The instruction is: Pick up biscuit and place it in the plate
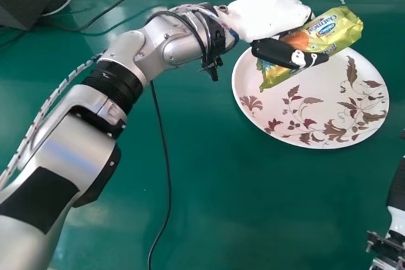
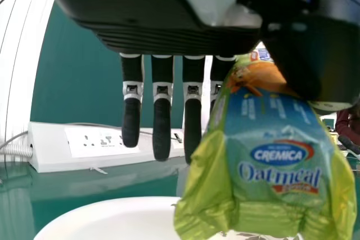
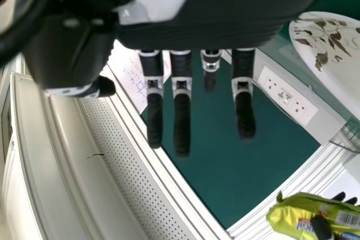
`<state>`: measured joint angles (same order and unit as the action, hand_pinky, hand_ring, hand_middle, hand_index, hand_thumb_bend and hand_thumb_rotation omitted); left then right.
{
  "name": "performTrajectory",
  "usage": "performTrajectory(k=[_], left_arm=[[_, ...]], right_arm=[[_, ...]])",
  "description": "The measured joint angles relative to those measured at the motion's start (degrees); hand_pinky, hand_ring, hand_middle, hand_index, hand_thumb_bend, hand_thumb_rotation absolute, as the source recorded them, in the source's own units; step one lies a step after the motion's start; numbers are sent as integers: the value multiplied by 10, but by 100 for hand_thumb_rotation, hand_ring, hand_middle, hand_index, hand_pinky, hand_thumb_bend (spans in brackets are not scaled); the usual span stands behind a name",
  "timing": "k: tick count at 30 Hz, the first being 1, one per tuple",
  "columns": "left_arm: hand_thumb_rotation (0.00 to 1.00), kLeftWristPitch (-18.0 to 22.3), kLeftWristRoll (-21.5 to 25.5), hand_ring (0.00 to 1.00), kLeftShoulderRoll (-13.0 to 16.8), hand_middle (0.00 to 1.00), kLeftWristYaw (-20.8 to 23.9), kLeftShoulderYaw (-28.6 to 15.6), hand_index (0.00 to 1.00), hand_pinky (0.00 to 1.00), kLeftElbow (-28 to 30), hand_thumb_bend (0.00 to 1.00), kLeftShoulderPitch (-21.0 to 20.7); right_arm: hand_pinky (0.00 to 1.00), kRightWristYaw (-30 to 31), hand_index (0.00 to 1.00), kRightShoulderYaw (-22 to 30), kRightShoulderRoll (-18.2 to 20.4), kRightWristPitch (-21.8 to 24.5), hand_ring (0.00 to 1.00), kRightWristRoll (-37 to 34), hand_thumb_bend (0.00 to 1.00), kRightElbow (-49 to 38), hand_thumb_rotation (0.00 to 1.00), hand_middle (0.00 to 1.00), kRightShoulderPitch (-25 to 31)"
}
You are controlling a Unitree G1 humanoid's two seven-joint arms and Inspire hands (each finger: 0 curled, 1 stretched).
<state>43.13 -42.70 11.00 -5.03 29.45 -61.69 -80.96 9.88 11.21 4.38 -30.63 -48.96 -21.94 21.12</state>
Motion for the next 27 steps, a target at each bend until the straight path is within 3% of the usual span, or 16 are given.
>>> performTrajectory(k=[8, 12, 23, 27], left_arm=[[0, -26, -12, 40, -17, 46, 1, 20, 52, 42, -22, 49, -13], [0, -43, -15, 41, -28, 46, 3, 31, 52, 42, -40, 49, -15], [0, -70, -29, 40, -49, 46, 14, 54, 52, 42, -68, 49, -19], [0, -81, -42, 40, -55, 46, 24, 64, 52, 42, -82, 49, -27]], right_arm=[[36, 5, 51, 0, 0, 0, 43, -3, 50, 0, 0, 49, 0], [32, 10, 51, 1, 0, 0, 42, -3, 50, 1, 0, 51, 0], [36, 10, 49, 2, 0, 0, 44, -4, 50, 1, 0, 51, 0], [42, 10, 48, 3, 0, 0, 46, -2, 50, 1, 0, 52, 0]])
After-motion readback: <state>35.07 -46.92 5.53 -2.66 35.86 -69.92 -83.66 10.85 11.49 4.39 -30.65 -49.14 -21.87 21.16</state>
